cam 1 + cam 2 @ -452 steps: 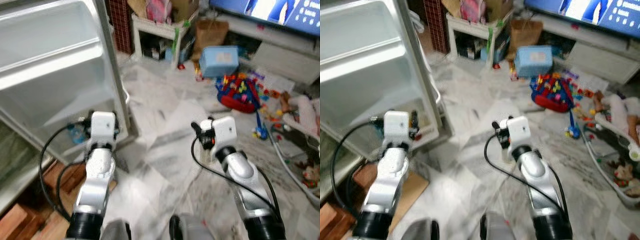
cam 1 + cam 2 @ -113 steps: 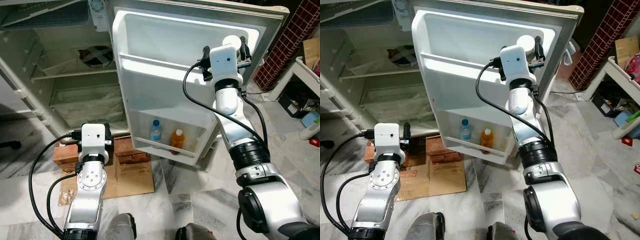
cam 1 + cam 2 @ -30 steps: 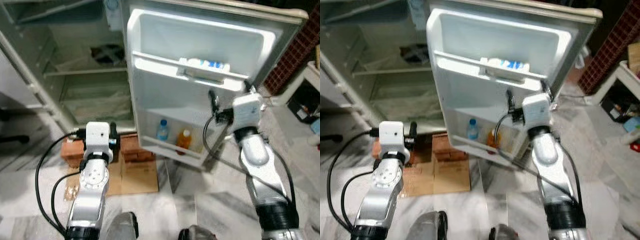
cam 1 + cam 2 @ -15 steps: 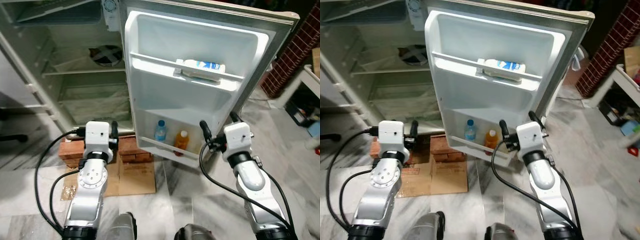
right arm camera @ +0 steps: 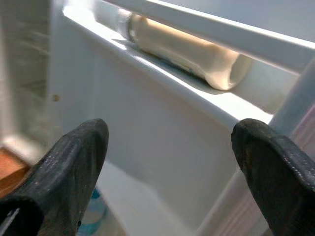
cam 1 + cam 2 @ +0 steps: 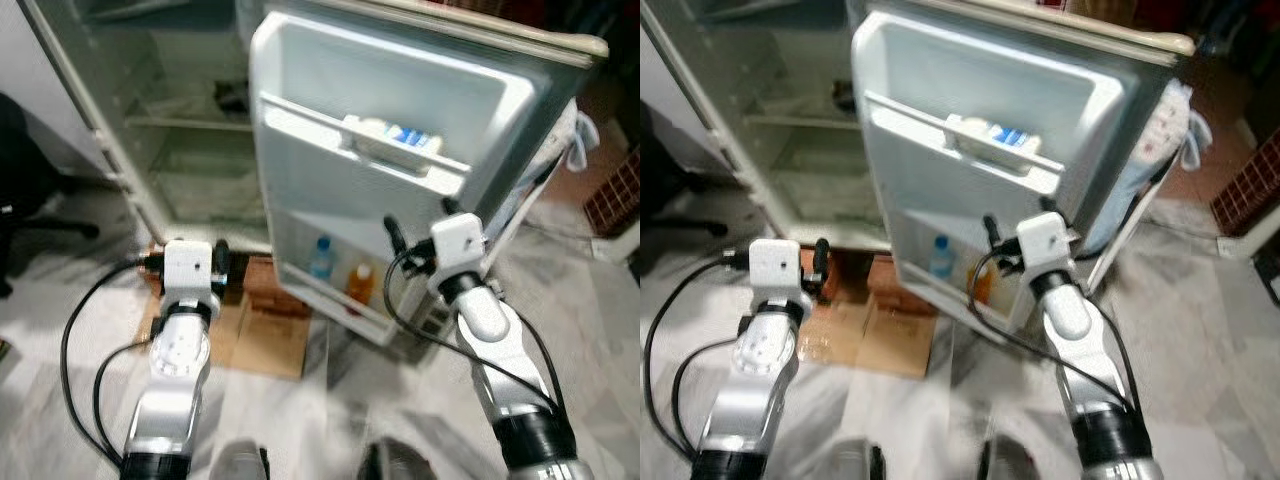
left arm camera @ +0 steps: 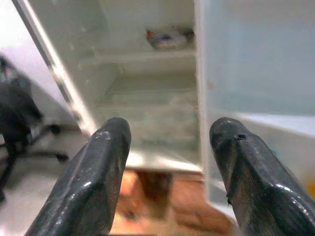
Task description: Restocking fridge
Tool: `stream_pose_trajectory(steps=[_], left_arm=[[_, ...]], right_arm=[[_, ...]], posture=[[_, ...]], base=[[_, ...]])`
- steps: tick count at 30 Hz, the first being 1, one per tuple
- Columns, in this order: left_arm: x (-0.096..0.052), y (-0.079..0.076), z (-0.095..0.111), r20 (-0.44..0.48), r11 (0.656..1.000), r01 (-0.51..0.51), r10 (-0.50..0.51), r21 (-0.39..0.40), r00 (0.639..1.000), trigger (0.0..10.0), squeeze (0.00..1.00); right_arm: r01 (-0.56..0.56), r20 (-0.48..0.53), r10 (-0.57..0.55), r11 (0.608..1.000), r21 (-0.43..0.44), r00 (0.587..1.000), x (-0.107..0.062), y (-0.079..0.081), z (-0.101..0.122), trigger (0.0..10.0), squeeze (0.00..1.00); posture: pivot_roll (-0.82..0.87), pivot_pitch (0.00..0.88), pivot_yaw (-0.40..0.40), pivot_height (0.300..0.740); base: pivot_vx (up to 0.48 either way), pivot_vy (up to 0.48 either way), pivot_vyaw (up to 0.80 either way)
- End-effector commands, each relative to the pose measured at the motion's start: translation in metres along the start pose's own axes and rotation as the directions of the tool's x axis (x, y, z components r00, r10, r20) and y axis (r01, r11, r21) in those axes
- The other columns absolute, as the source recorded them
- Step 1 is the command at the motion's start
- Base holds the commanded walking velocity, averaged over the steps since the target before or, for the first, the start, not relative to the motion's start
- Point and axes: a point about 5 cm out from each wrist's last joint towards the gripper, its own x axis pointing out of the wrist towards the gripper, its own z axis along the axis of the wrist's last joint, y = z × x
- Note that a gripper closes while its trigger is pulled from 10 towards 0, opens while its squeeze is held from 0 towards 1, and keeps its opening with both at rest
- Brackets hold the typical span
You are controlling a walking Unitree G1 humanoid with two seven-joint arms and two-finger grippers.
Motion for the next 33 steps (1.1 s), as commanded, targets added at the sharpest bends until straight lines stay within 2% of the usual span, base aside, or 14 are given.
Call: stream_pose_trajectory(steps=[1,3,5,6,7,11,14,16,21,23,26,30,31,33], left_arm=[[-0.002,0.006,-0.001,-0.002,1.000,-0.023,0.023,0.018,1.000,10.0,0.00],[-0.002,0.007,-0.001,-0.002,1.000,-0.025,0.025,0.018,1.000,10.0,0.00],[-0.001,0.008,-0.001,-0.003,0.999,-0.029,0.030,0.016,1.000,10.0,0.00],[-0.001,0.008,-0.002,-0.003,0.999,-0.030,0.030,0.016,1.000,10.0,0.00],[-0.001,0.008,-0.002,-0.004,0.999,-0.031,0.031,0.016,1.000,10.0,0.00],[0.000,0.006,-0.001,-0.004,0.999,-0.028,0.028,0.016,1.000,10.0,0.00],[0.001,0.006,-0.001,-0.004,1.000,-0.025,0.025,0.019,1.000,10.0,0.00],[0.001,0.006,-0.001,-0.006,1.000,-0.024,0.024,0.020,1.000,10.0,0.00],[0.002,0.004,-0.001,-0.010,1.000,-0.017,0.017,0.020,1.000,10.0,0.00],[0.002,0.004,-0.001,-0.010,1.000,-0.016,0.016,0.020,1.000,10.0,0.00],[0.002,0.002,-0.003,-0.026,1.000,-0.005,0.006,0.022,1.000,10.0,0.00],[0.001,0.003,-0.004,-0.032,1.000,-0.007,0.008,0.026,0.999,10.0,0.00],[-0.003,0.014,-0.011,-0.068,0.998,-0.055,0.055,0.014,0.996,10.0,0.00],[-0.006,0.023,-0.018,-0.114,0.994,-0.104,0.102,-0.017,0.988,10.0,0.00]], right_arm=[[0.148,-0.048,-0.148,0.989,0.008,0.988,-0.008,-0.037,-0.010,10.0,0.53],[0.133,-0.050,-0.132,0.991,0.015,0.990,-0.009,-0.036,-0.011,10.0,0.53],[0.024,-0.069,-0.020,0.998,0.051,0.997,-0.014,-0.027,-0.017,10.0,0.51],[-0.024,-0.083,0.029,0.998,0.058,0.996,-0.017,-0.022,-0.021,10.0,0.26],[-0.114,-0.133,0.122,0.991,0.063,0.984,-0.025,-0.013,-0.031,10.0,0.10],[-0.169,-0.196,0.171,0.985,0.028,0.966,-0.031,-0.009,-0.044,10.0,0.00],[-0.107,-0.228,0.102,0.994,-0.010,0.968,-0.025,-0.017,-0.048,10.0,0.00],[-0.018,-0.205,0.009,0.999,-0.039,0.979,-0.011,-0.025,-0.042,10.0,0.00],[0.063,-0.099,-0.059,0.997,0.041,0.993,0.025,-0.023,-0.014,10.0,0.00],[0.063,-0.089,-0.058,0.997,0.049,0.994,0.029,-0.021,-0.011,10.0,0.00],[0.032,-0.040,-0.029,0.996,0.078,0.999,0.049,-0.008,0.002,10.0,0.00],[0.004,-0.010,-0.003,0.996,0.092,1.000,0.056,-0.001,0.010,10.0,0.00],[-0.064,0.028,0.061,0.989,0.137,0.998,0.064,0.008,0.018,10.0,0.00],[-0.111,0.052,0.104,0.978,0.175,0.993,0.067,0.013,0.023,10.0,0.00]], posture=[[0.03,0.098,0.010,0.740],[0.03,0.098,0.010,0.740],[0.03,0.095,0.007,0.740],[0.03,0.095,0.007,0.740],[0.03,0.095,0.008,0.740],[0.03,0.093,0.011,0.740],[0.03,0.097,0.017,0.740],[0.03,0.097,0.017,0.740],[0.04,0.092,0.021,0.740],[0.04,0.092,0.021,0.740],[0.05,0.088,0.015,0.740],[0.05,0.087,0.012,0.740],[0.06,0.086,0.009,0.740],[0.06,0.086,0.009,0.740]], base=[[0.000,0.000,0.00],[0.000,0.000,0.00],[0.000,0.000,0.00],[0.000,0.000,0.00],[0.000,0.000,0.00],[0.000,0.000,0.00],[0.000,0.000,0.00],[0.000,0.000,0.00],[0.000,0.000,0.00],[0.000,0.000,0.00],[0.000,0.000,0.00],[0.000,0.000,0.00],[0.000,0.000,0.00],[0.000,0.000,0.00]])
